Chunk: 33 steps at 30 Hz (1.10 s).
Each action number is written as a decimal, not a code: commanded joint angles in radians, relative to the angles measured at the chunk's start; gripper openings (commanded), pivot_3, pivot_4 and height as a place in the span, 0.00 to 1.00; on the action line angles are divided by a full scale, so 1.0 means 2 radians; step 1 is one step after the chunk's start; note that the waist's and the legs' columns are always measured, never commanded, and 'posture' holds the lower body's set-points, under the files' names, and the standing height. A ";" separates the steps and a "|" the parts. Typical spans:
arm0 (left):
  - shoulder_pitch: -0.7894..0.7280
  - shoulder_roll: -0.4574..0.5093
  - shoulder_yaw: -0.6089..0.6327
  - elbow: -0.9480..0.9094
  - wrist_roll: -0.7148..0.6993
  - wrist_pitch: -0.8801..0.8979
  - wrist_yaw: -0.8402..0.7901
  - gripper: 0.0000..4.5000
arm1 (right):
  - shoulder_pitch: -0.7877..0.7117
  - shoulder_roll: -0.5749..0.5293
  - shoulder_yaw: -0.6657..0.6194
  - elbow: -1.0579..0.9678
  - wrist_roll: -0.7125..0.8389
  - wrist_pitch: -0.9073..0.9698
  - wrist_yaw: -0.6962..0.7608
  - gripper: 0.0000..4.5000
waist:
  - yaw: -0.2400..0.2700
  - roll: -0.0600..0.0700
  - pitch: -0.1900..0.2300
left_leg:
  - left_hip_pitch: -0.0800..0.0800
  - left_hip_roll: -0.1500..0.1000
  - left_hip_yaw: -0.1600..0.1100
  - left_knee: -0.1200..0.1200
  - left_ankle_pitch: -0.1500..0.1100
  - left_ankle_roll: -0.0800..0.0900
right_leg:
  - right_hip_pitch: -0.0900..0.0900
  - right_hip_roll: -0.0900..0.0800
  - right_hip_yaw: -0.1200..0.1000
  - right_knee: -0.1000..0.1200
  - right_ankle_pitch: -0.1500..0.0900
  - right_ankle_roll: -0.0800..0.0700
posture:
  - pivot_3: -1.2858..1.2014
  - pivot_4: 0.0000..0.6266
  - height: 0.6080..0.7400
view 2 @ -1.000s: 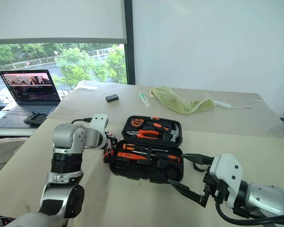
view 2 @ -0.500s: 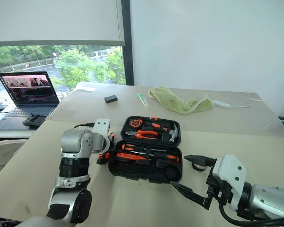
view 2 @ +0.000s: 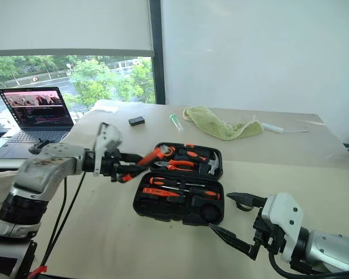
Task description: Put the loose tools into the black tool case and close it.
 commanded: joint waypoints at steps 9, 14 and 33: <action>-0.031 -0.042 -0.091 -0.038 0.075 0.011 -0.019 0.34 | 0.063 0.029 -0.041 -0.069 -0.003 -0.009 -0.030 1.00 | -0.002 0.000 0.000 | -0.001 0.000 0.000 0.002 -0.001 0.002 | 0.000 0.001 0.000 0.001 0.001 0.006 | 0.52 0.24 1.00; -0.012 -0.040 -0.118 -0.066 0.105 0.006 -0.007 0.34 | 0.086 0.030 -0.050 -0.076 0.000 -0.015 -0.032 1.00 | -0.003 0.000 0.000 | 0.000 0.000 0.000 0.002 -0.001 0.002 | 0.000 0.001 0.000 0.001 0.001 0.006 | 0.52 0.24 1.00; -0.020 -0.084 -0.149 0.019 0.195 -0.098 0.009 0.34 | 0.113 0.006 -0.111 -0.051 0.027 -0.013 0.031 1.00 | 0.001 0.000 0.000 | 0.001 0.001 0.000 0.005 -0.001 0.002 | 0.002 0.001 0.001 0.001 0.001 0.007 | 0.52 0.24 1.00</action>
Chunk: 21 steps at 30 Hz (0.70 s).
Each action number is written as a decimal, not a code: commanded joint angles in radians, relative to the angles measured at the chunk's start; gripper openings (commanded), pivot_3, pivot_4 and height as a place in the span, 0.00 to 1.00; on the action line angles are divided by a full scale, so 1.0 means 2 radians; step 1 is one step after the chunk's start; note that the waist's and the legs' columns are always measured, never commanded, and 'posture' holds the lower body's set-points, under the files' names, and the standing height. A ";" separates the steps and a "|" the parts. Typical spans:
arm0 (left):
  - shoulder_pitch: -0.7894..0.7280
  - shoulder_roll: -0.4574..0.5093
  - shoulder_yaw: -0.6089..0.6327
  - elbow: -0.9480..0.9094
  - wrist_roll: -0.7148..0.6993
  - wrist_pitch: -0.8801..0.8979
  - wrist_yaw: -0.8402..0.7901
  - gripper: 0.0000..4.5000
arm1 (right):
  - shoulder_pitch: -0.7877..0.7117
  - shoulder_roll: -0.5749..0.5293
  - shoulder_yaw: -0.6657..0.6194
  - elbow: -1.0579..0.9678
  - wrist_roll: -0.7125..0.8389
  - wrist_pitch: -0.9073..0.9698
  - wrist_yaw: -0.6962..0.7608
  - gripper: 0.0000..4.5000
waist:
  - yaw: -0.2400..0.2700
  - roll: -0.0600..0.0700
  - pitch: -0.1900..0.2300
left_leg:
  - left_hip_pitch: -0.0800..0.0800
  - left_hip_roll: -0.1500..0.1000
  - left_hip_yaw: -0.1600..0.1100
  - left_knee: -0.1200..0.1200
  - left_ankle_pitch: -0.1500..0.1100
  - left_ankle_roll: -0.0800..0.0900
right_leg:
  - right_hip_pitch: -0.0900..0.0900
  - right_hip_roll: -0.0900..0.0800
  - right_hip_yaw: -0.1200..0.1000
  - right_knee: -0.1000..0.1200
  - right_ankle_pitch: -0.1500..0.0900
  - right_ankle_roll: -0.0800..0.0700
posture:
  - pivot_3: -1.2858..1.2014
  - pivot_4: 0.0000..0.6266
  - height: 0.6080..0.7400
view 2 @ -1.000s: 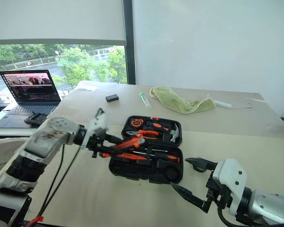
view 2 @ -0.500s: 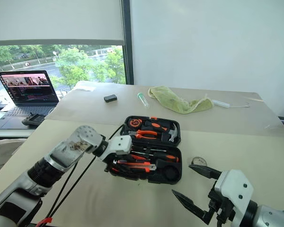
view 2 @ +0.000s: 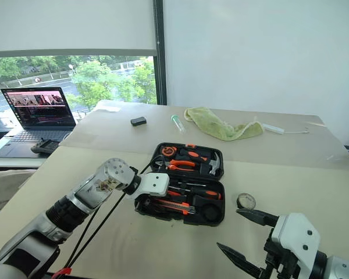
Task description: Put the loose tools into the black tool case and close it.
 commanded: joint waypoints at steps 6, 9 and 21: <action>-0.010 -0.035 -0.001 0.030 0.015 0.030 0.004 0.45 | -0.008 -0.004 -0.019 -0.005 0.009 -0.006 0.007 1.00 | 0.003 0.001 0.000 | 0.000 0.000 0.000 0.001 0.000 0.000 | 0.001 0.000 0.000 0.000 0.000 0.000 | 0.52 0.24 1.00; -0.010 -0.037 0.014 0.009 -0.010 0.067 -0.013 0.71 | -0.007 -0.003 -0.020 -0.007 0.009 -0.006 0.007 1.00 | 0.001 0.000 0.000 | -0.001 0.000 0.000 0.001 0.000 0.001 | 0.000 0.000 0.000 0.000 0.000 0.001 | 0.52 0.24 1.00; -0.024 -0.029 0.122 -0.033 -0.130 0.227 -0.007 0.84 | -0.017 -0.004 -0.007 -0.004 0.006 -0.006 0.003 1.00 | -0.002 0.000 0.000 | -0.002 0.000 0.000 0.001 -0.001 0.002 | -0.002 0.000 0.000 0.000 0.000 0.002 | 0.52 0.24 1.00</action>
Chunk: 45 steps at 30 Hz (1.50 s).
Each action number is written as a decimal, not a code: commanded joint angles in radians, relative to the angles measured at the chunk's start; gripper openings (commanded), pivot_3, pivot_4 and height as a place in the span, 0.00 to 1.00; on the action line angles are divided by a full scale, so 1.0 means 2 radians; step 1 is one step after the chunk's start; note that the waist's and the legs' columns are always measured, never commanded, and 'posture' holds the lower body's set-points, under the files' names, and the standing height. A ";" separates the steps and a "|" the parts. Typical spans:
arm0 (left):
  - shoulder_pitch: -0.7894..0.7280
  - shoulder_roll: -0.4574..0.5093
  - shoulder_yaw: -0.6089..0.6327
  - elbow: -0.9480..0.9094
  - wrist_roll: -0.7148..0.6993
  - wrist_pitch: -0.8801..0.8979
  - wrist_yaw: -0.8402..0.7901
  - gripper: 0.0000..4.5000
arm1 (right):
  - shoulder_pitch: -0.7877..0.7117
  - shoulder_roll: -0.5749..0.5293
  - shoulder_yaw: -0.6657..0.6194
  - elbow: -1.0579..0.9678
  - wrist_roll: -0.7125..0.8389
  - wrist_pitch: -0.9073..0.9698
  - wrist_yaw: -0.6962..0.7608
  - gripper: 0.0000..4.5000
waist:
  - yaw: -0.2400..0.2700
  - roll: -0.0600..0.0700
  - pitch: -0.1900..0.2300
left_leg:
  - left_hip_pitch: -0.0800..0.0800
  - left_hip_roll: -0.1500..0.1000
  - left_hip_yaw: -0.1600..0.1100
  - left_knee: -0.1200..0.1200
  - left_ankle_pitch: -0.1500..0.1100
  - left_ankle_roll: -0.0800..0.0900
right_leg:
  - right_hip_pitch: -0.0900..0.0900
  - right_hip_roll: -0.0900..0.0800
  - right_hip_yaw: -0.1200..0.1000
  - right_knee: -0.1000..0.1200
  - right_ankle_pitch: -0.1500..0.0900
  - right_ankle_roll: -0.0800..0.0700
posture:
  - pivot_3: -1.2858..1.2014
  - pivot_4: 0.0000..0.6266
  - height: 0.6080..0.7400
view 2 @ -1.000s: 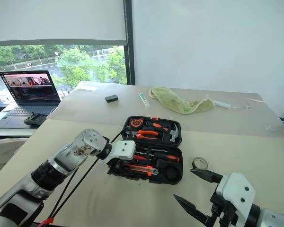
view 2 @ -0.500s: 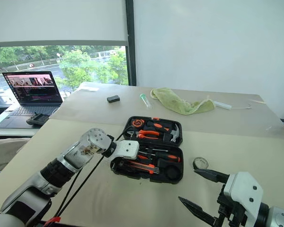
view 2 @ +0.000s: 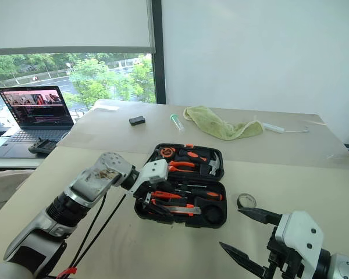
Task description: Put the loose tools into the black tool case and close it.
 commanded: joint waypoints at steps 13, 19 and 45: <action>0.128 -0.088 0.086 -0.006 -0.060 -0.044 0.145 0.01 | -0.015 0.004 0.012 -0.014 0.001 -0.002 -0.021 1.00 | 0.000 0.000 0.000 | 0.001 0.000 0.000 0.000 0.000 0.000 | 0.000 -0.001 0.001 0.000 0.000 0.000 | 0.52 0.24 1.00; 0.167 -0.094 0.050 0.027 -0.011 -0.136 0.183 0.01 | -0.012 0.005 0.012 -0.020 0.005 -0.001 -0.031 1.00 | 0.003 0.000 0.000 | 0.001 0.000 0.000 0.000 0.000 0.000 | 0.001 -0.003 0.001 0.000 0.001 0.000 | 0.52 0.24 1.00; 0.164 -0.124 0.010 0.171 0.059 -0.343 0.221 0.01 | -0.003 -0.011 0.005 -0.029 0.023 0.007 -0.051 1.00 | 0.004 0.007 -0.018 | 0.022 0.000 0.000 -0.010 -0.006 -0.002 | 0.019 -0.011 0.000 -0.007 -0.008 0.002 | 0.52 0.24 1.00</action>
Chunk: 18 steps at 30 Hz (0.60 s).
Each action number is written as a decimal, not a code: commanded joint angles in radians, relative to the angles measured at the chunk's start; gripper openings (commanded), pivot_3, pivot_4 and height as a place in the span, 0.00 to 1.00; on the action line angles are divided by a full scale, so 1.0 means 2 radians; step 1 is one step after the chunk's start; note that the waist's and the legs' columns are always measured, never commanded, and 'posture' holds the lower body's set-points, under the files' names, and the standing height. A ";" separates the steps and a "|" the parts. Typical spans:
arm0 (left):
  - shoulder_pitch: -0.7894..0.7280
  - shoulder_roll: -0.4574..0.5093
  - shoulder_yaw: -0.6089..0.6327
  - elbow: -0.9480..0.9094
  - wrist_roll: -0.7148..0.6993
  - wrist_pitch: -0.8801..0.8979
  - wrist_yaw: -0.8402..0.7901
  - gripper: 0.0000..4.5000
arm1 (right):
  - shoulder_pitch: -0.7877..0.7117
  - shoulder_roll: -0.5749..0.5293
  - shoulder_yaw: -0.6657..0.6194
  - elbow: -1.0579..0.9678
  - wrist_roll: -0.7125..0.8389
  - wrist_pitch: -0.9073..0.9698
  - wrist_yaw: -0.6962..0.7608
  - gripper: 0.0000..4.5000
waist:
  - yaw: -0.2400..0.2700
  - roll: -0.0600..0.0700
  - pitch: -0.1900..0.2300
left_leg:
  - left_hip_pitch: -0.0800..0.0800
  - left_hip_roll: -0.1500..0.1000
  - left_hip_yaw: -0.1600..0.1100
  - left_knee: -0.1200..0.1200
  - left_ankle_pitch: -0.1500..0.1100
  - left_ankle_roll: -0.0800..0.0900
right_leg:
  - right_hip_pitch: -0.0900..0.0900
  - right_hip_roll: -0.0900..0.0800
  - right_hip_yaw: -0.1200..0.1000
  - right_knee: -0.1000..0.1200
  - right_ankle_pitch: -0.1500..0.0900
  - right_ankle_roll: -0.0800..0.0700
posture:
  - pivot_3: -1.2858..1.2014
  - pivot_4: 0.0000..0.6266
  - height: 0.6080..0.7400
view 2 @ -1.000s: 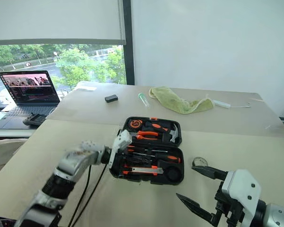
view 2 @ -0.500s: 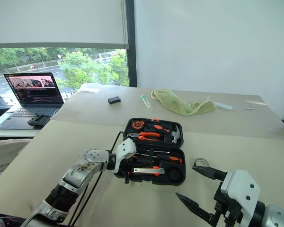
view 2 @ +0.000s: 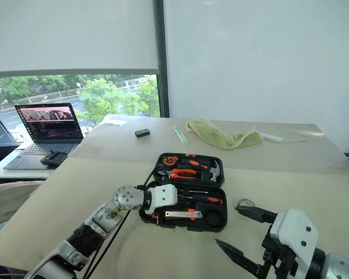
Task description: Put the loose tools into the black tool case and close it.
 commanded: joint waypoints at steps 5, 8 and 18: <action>-0.008 -0.033 0.127 -0.055 -0.203 0.216 -0.052 0.01 | -0.004 -0.002 -0.008 -0.012 0.004 -0.004 -0.009 1.00 | -0.001 0.000 0.004 | -0.005 -0.001 0.000 0.001 0.003 0.004 | -0.004 0.000 -0.002 -0.001 0.002 0.003 | 0.52 0.24 1.00; -0.020 -0.008 0.145 -0.101 -0.248 0.295 -0.071 0.01 | -0.009 -0.003 -0.003 -0.009 0.001 -0.004 -0.009 1.00 | -0.004 -0.003 0.007 | -0.013 0.000 0.000 0.001 0.003 0.003 | -0.010 0.005 -0.003 0.000 0.005 0.000 | 0.52 0.24 1.00; 0.003 0.042 0.087 -0.139 -0.217 0.272 -0.110 0.01 | -0.036 -0.004 0.023 0.005 -0.011 -0.004 -0.008 1.00 | -0.003 -0.003 0.009 | -0.015 -0.001 0.000 0.001 0.000 0.003 | -0.011 0.006 -0.001 -0.002 0.003 0.000 | 0.52 0.24 1.00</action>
